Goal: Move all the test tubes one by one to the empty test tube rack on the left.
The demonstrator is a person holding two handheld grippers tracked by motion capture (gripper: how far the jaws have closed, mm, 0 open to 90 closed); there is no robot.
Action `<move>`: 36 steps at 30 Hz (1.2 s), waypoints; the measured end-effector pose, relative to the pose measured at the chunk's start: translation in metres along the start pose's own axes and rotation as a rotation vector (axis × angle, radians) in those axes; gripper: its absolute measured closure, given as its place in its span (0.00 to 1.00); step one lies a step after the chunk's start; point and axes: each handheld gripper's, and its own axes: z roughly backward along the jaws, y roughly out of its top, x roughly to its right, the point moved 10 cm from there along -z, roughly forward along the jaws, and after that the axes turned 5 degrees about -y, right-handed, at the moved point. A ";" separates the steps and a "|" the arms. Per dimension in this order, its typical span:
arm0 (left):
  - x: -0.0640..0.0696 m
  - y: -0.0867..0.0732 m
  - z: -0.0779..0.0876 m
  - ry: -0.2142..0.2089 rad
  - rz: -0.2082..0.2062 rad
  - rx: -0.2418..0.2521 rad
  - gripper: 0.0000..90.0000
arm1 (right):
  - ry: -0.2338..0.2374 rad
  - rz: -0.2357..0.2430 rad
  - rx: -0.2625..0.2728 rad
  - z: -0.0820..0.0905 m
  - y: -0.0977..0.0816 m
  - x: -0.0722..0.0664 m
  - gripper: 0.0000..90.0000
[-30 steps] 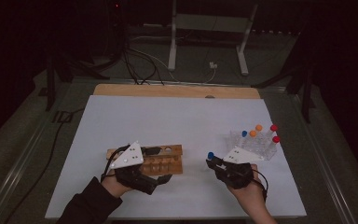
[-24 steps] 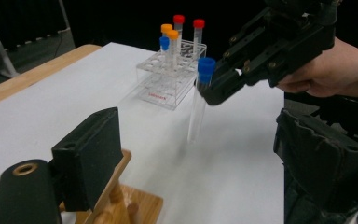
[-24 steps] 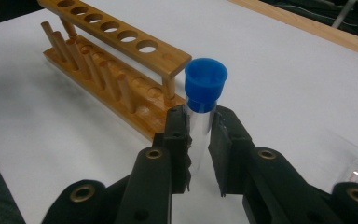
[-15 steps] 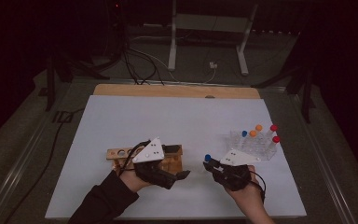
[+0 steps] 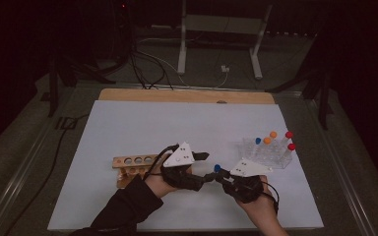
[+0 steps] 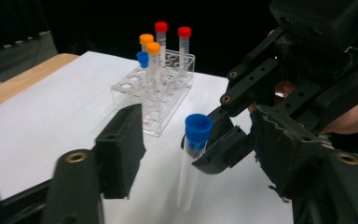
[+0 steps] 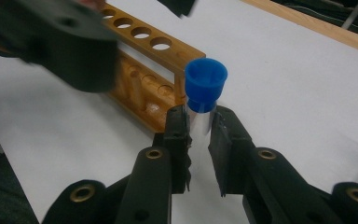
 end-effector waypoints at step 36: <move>-0.004 0.003 -0.018 0.029 -0.030 -0.041 0.87 | -0.010 -0.027 0.030 0.002 0.004 0.004 0.68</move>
